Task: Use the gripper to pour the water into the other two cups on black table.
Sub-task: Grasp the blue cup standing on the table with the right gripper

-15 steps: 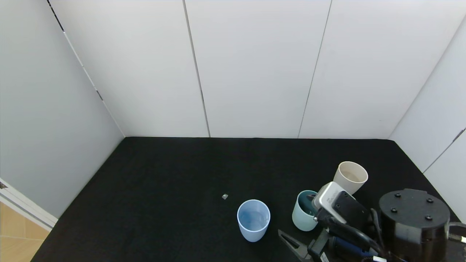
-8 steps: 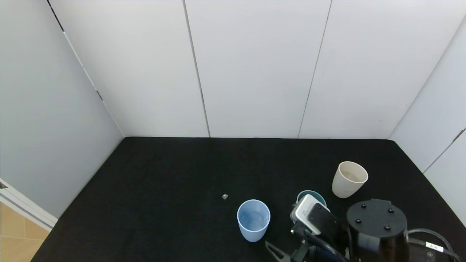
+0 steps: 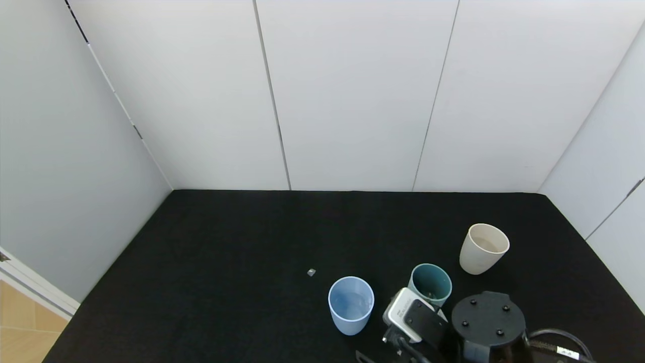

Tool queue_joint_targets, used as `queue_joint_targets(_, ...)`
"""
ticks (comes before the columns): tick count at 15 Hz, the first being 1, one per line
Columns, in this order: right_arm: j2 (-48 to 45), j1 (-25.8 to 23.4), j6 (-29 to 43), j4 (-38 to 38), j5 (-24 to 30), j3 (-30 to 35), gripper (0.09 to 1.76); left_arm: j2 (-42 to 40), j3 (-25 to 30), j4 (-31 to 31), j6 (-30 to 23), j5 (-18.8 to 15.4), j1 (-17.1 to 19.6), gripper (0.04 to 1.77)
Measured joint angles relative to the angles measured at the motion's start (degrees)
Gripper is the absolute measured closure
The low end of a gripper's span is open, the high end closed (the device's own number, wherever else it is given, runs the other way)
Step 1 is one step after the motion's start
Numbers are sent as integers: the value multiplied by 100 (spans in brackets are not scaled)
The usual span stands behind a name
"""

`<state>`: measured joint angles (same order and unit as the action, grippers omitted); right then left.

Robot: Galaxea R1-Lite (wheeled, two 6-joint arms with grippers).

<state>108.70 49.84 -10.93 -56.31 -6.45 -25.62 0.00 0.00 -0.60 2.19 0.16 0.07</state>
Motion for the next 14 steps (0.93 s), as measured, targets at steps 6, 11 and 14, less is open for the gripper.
queue_joint_targets(6, 581, 35, -15, -681, 0, -6, 14, 0, 0, 2, 0, 0, 0, 9)
queue_joint_targets(11, 1123, 99, -2, -1263, -2, -52, 14, 0, 0, 0, 0, -2, 0, 9)
queue_joint_targets(14, 1348, 93, 7, -1378, -7, -168, 14, 0, 0, 2, 0, 0, 0, 9)
